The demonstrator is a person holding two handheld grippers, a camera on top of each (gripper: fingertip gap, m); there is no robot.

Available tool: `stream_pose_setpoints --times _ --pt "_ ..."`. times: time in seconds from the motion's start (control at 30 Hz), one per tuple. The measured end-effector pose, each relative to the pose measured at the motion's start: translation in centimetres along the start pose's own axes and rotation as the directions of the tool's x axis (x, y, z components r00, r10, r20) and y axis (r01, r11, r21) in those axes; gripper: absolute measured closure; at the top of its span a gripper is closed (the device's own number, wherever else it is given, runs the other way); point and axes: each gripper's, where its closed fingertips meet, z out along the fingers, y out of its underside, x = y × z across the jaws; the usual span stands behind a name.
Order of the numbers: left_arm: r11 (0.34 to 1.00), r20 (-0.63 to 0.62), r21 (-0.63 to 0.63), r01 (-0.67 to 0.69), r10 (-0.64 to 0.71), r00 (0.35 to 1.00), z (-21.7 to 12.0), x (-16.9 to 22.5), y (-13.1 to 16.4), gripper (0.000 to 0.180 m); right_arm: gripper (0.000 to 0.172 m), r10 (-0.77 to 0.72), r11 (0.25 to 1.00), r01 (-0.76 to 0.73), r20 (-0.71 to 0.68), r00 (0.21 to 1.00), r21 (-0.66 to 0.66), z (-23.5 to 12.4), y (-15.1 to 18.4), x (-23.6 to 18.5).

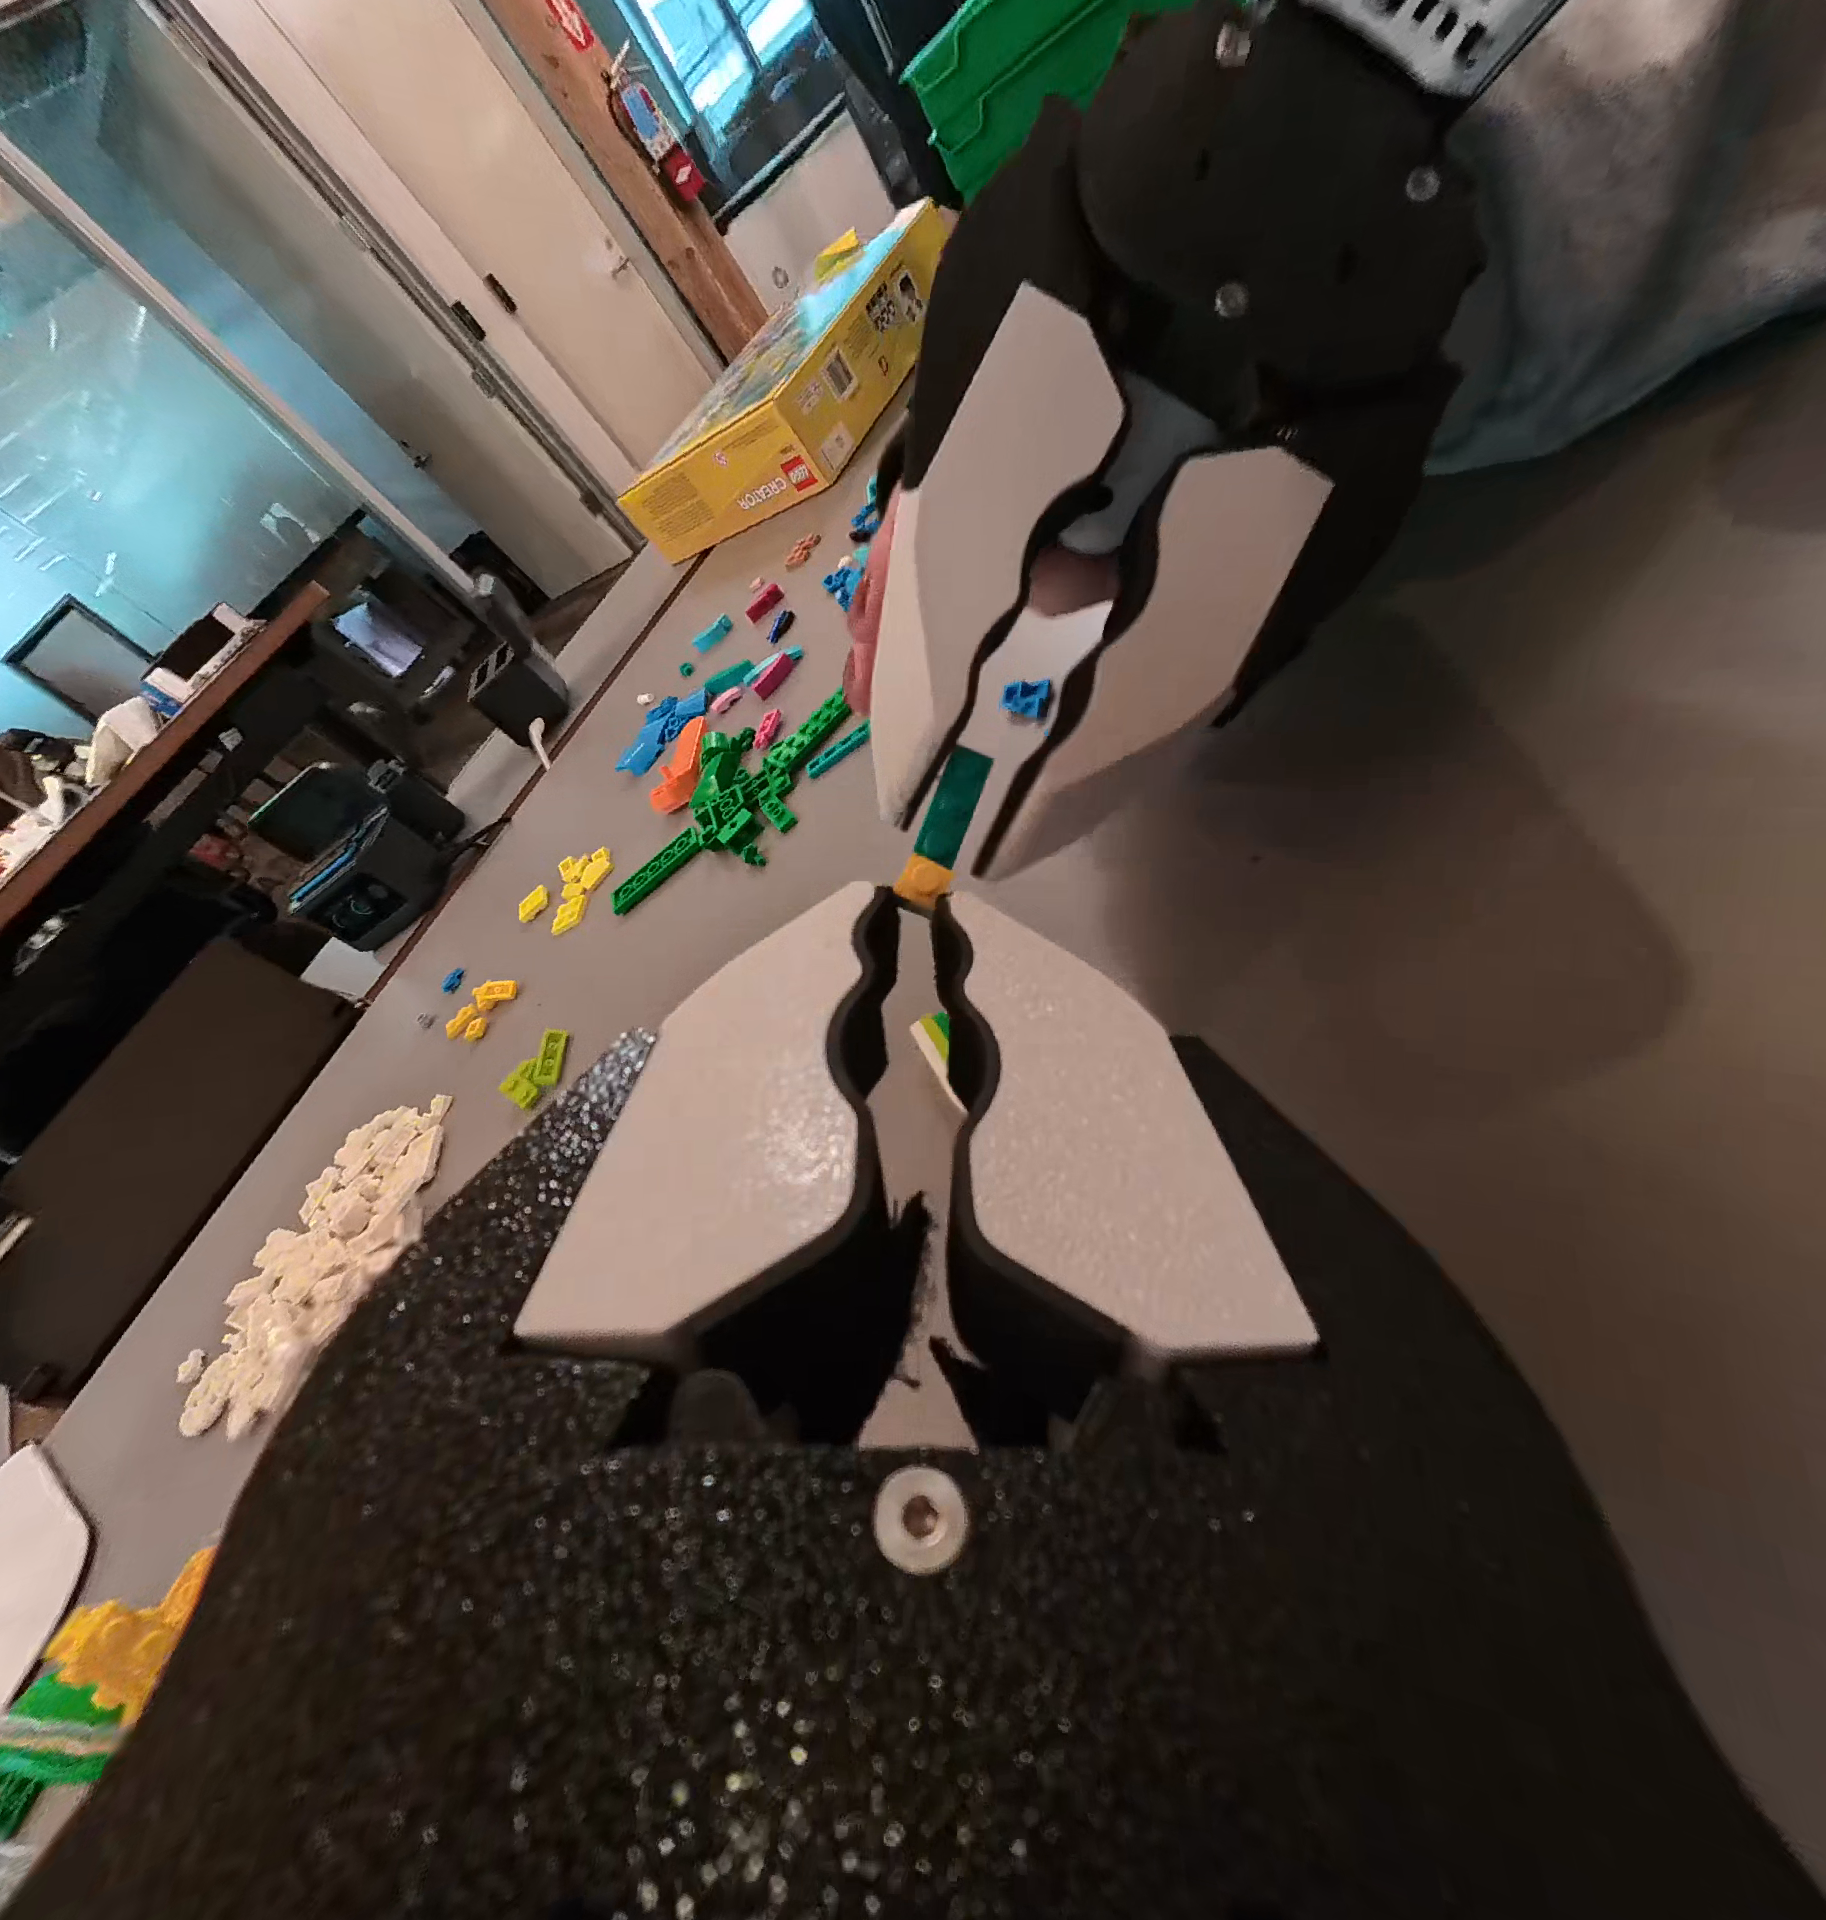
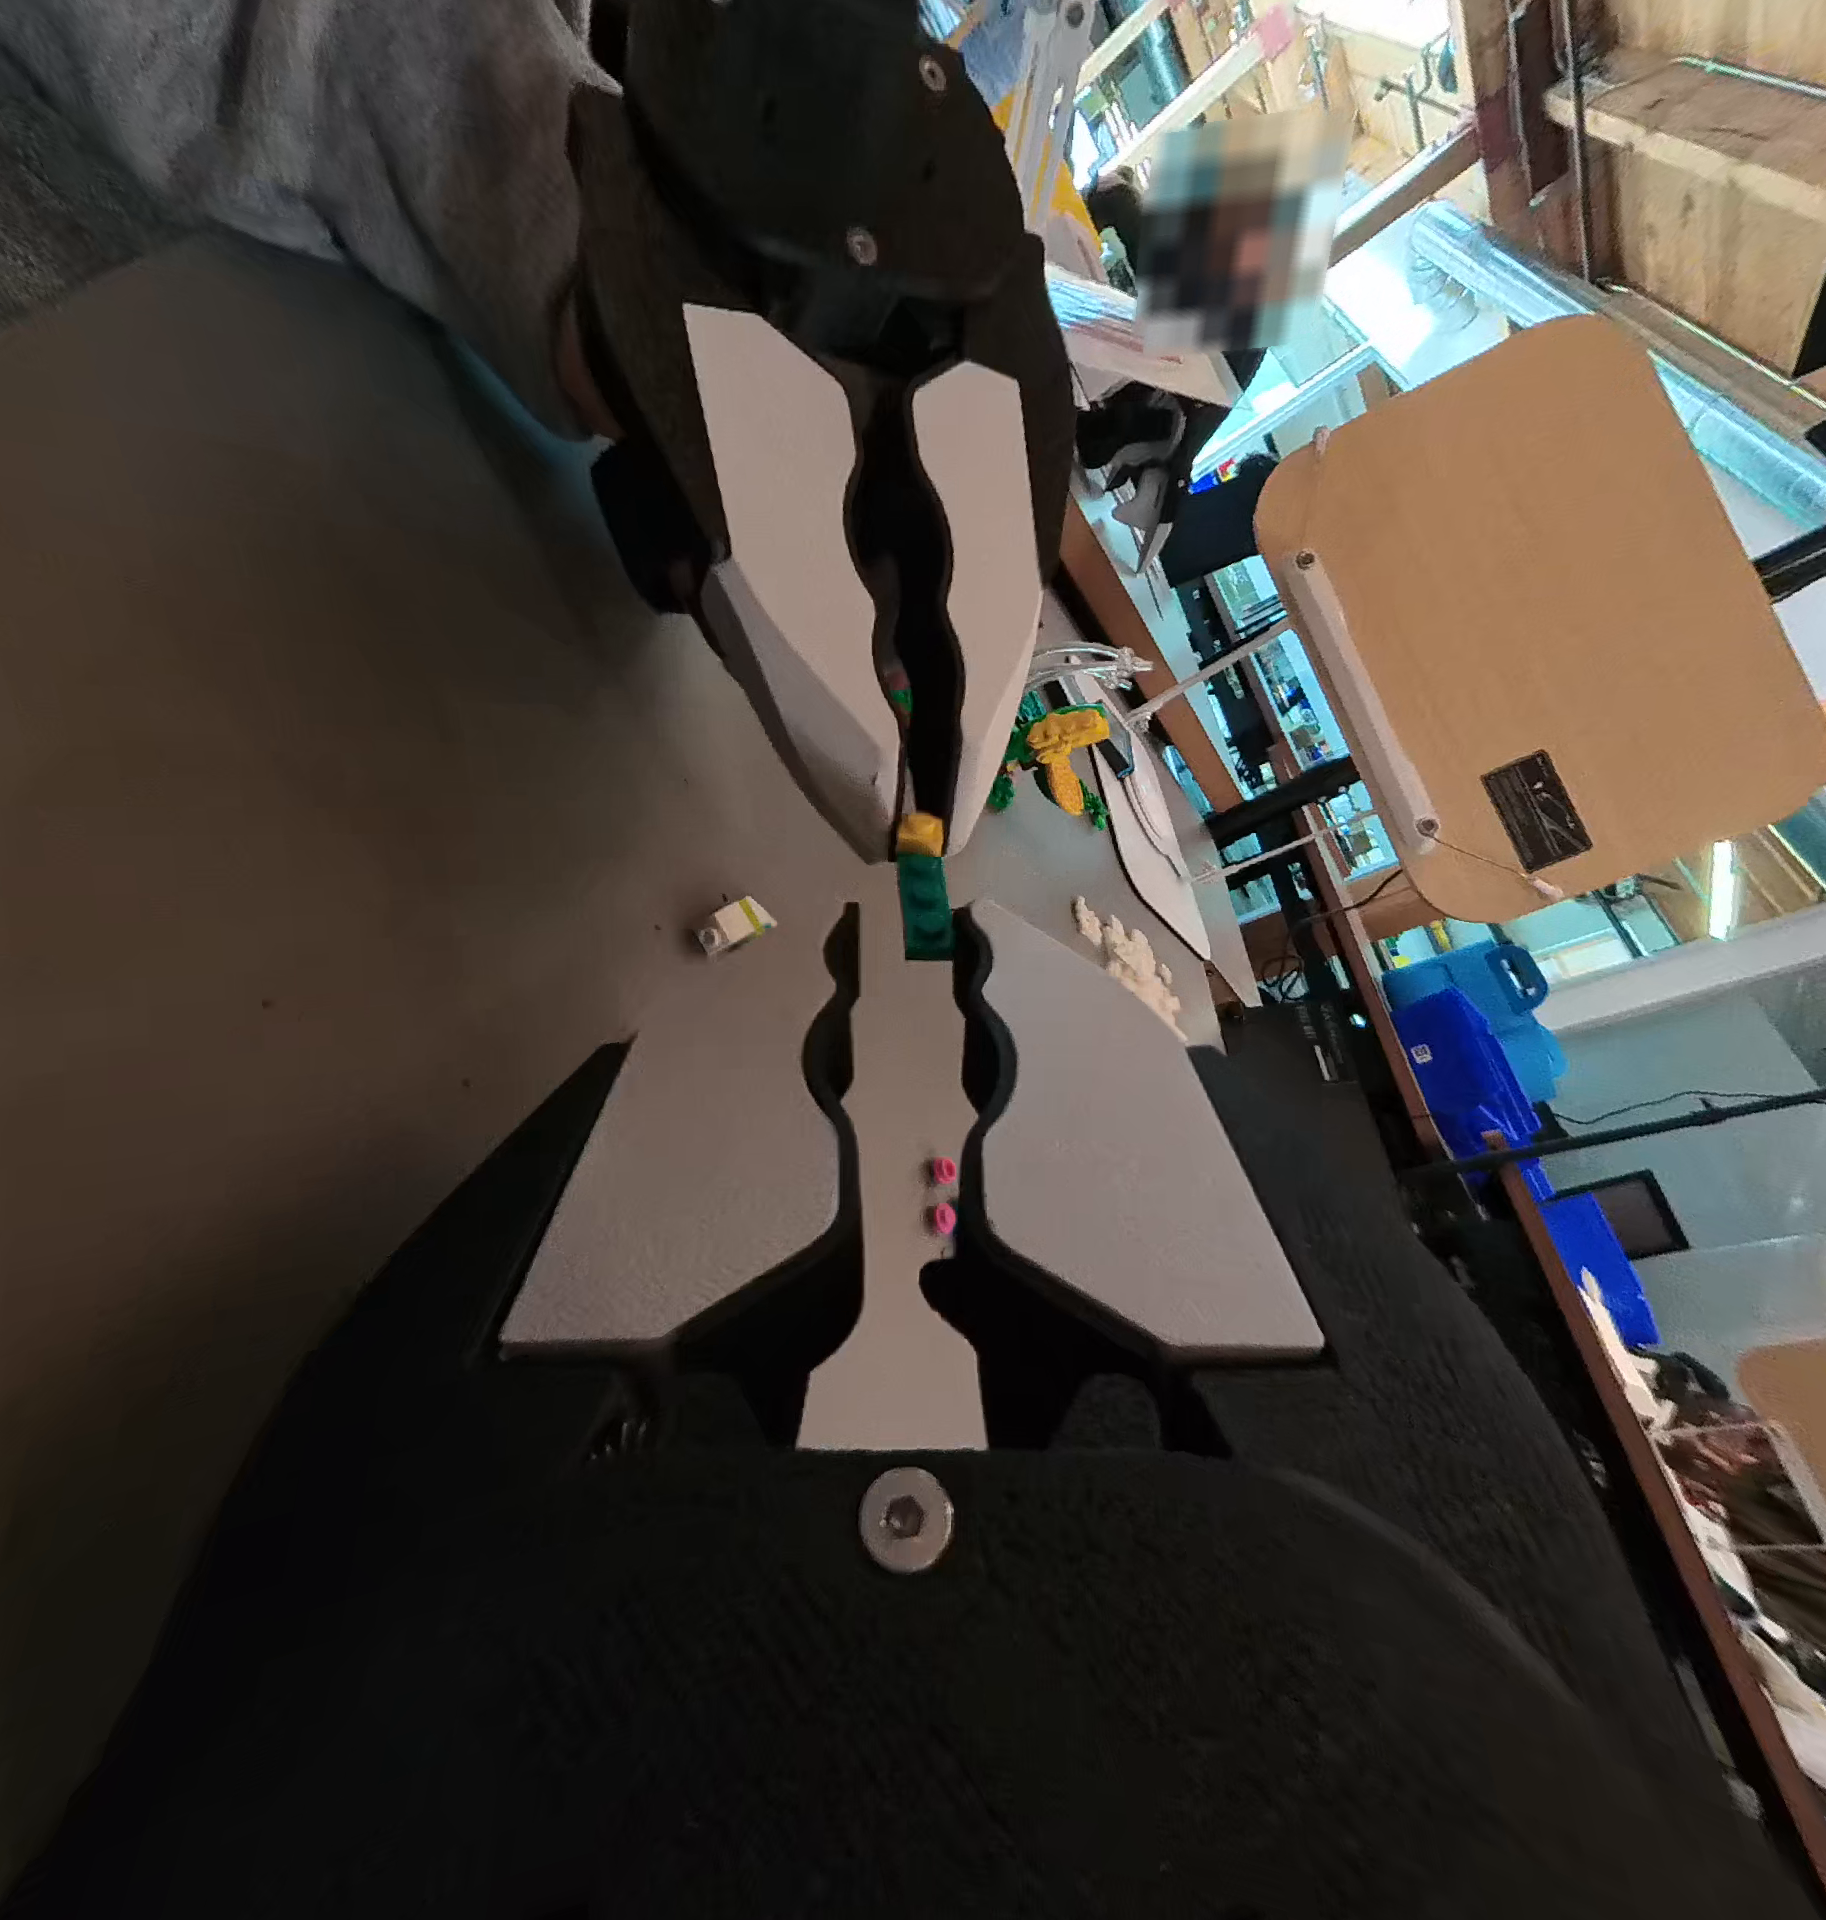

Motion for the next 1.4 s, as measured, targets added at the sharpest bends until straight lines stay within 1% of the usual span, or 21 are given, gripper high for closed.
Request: stream_pose_setpoints --times 0.07,0.13,0.2,0.3,0.33,0.43,0.5,0.57,0.6,0.67,0.7,0.8,0.87,0.93,1.0,1.03,1.1,1.17,1.27,1.4 --pt "0.999 0.025 -0.052 -0.015 0.016 1.000 0.3 -0.2 0.5 0.173 0.163 -0.041 0.998 0.040 -0.026 0.999 -0.038 0.0 0.2 0.4" --pt "0.996 0.045 -0.088 -0.004 0.008 0.999 0.4 -0.5 0.7 0.173 0.161 -0.129 0.985 0.122 -0.055 0.990 -0.126 0.1 1.0 0.7" --pt "0.992 0.061 -0.125 -0.005 0.013 0.998 0.6 -0.7 0.9 0.173 0.158 -0.231 0.950 0.212 -0.059 0.971 -0.228 0.4 2.1 0.8" --pt "0.986 0.071 -0.163 -0.035 0.048 0.996 0.9 -0.5 0.9 0.173 0.157 -0.301 0.909 0.265 -0.066 0.951 -0.322 0.6 3.0 1.0" --pt "0.986 0.080 -0.162 -0.036 0.050 0.996 1.0 -0.6 0.7 0.173 0.164 -0.314 0.903 0.272 -0.080 0.946 -0.332 0.6 2.9 1.2" --pt "0.989 0.106 -0.149 -0.016 0.032 0.994 1.1 -1.0 0.6 0.173 0.165 -0.318 0.897 0.267 -0.095 0.943 -0.353 0.5 3.1 1.5" --pt "0.992 0.159 -0.127 0.005 0.015 0.987 1.2 -1.6 0.3 0.173 0.165 -0.312 0.890 0.246 -0.118 0.943 -0.385 0.5 3.2 2.0" --pt "0.992 0.207 -0.130 -0.002 0.029 0.978 1.3 -2.0 0.1 0.171 0.165 -0.322 0.878 0.241 -0.140 0.936 -0.413 0.4 3.3 2.5" --pt "0.990 0.219 -0.138 -0.023 0.053 0.974 1.4 -2.0 0.0 0.161 0.165 -0.323 0.872 0.238 -0.140 0.936 -0.427 0.4 3.4 2.5" --pt "0.984 0.224 -0.161 -0.078 0.113 0.968 1.7 -1.9 -0.2 0.156 0.165 -0.328 0.862 0.243 -0.125 0.936 -0.445 0.4 3.8 2.4" --pt "0.979 0.229 -0.175 -0.108 0.147 0.962 1.8 -1.8 -0.2 0.156 0.165 -0.334 0.857 0.250 -0.118 0.935 -0.450 0.5 3.9 2.3" --pt "0.955 0.242 -0.243 -0.172 0.232 0.942 1.9 -1.9 0.3 0.168 0.165 -0.338 0.853 0.254 -0.111 0.935 -0.455 0.5 3.9 2.2" --pt "0.944 0.247 -0.271 -0.189 0.258 0.934 2.0 -2.0 0.6 0.169 0.165 -0.335 0.855 0.251 -0.113 0.935 -0.454 0.4 3.8 2.2" --pt "0.942 0.238 -0.277 -0.187 0.256 0.937 2.0 -2.0 0.6 0.170 0.165 -0.331 0.855 0.248 -0.110 0.937 -0.455 0.3 3.9 2.2" --pt "0.950 0.211 -0.275 -0.149 0.211 0.954 1.8 -1.8 0.6 0.171 0.165 -0.345 0.851 0.261 -0.111 0.932 -0.455 0.3 3.8 2.2" --pt "0.957 0.196 -0.269 -0.108 0.164 0.967 1.8 -1.8 0.6 0.171 0.165 -0.364 0.846 0.276 -0.114 0.925 -0.457 0.3 3.7 2.3" --pt "0.972 0.180 -0.233 0.013 0.030 0.983 1.7 -1.8 0.5 0.171 0.166 -0.435 0.818 0.334 -0.124 0.892 -0.468 0.3 3.5 2.6" --pt "0.971 0.146 -0.192 0.140 -0.113 0.983 1.6 -1.7 0.4 0.171 0.167 -0.496 0.793 0.385 -0.132 0.858 -0.473 0.3 3.4 2.8" --pt "0.937 0.077 -0.121 0.326 -0.319 0.945 1.5 -1.5 -0.1 0.171 0.167 -0.553 0.771 0.433 -0.153 0.819 -0.467 0.3 3.2 3.1" --pt "0.861 -0.046 -0.055 0.505 -0.508 0.860 1.3 -1.1 -1.0 0.172 0.170 -0.573 0.771 0.441 -0.195 0.796 -0.460 0.0 2.9 3.7"
